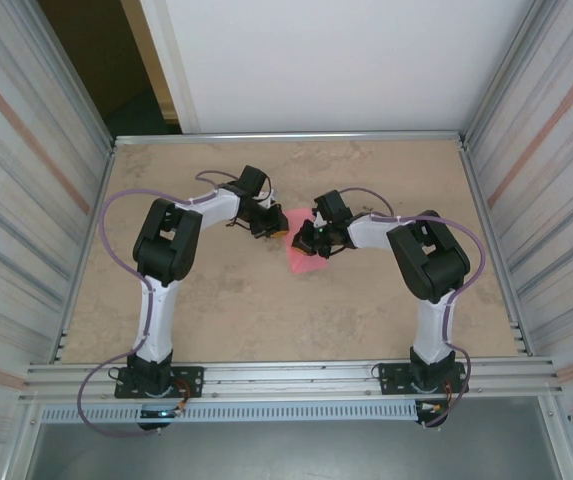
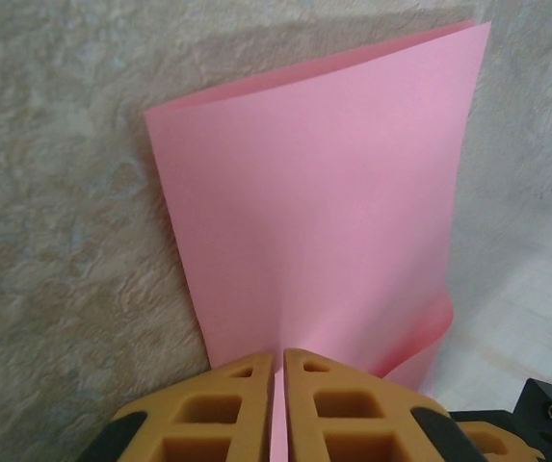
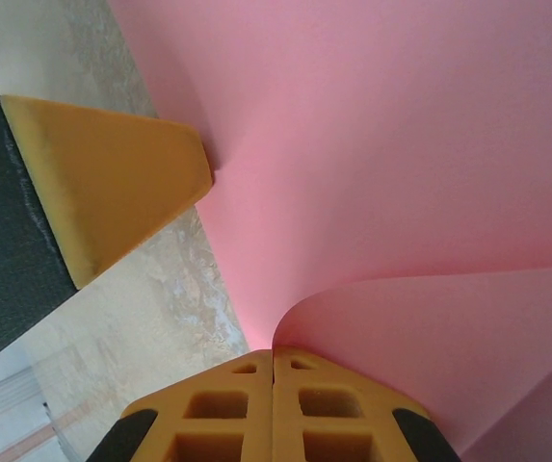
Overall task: Fold a paper plane with a square sheet of paper (pick it up from the middle)
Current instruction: Fold the triangle a second time at the center of the table.
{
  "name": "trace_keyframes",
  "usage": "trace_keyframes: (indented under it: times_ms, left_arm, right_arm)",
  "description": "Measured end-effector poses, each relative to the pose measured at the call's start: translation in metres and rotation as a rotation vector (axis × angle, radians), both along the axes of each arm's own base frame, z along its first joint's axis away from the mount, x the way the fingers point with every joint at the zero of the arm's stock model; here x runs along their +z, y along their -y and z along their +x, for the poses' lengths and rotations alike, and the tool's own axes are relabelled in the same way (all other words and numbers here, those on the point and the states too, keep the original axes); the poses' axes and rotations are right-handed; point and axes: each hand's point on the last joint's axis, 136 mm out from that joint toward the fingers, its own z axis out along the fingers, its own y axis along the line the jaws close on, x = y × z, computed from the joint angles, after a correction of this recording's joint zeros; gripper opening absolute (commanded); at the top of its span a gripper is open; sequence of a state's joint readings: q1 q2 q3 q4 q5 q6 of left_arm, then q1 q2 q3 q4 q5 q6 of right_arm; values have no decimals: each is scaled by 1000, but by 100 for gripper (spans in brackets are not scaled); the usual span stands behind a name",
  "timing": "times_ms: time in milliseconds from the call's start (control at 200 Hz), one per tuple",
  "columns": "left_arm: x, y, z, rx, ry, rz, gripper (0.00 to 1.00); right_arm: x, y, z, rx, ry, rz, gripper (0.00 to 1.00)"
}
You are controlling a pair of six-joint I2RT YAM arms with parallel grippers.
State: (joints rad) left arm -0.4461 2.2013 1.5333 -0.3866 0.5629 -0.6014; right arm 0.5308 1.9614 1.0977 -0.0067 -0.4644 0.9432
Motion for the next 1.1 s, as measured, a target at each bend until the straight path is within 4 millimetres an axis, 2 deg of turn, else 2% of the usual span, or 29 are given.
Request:
trace_keyframes:
  times_ms: [1102]
  left_arm:
    - [0,0,0,0,-1,1,13]
  right_arm:
    - [-4,0,1,-16,-14,0,0]
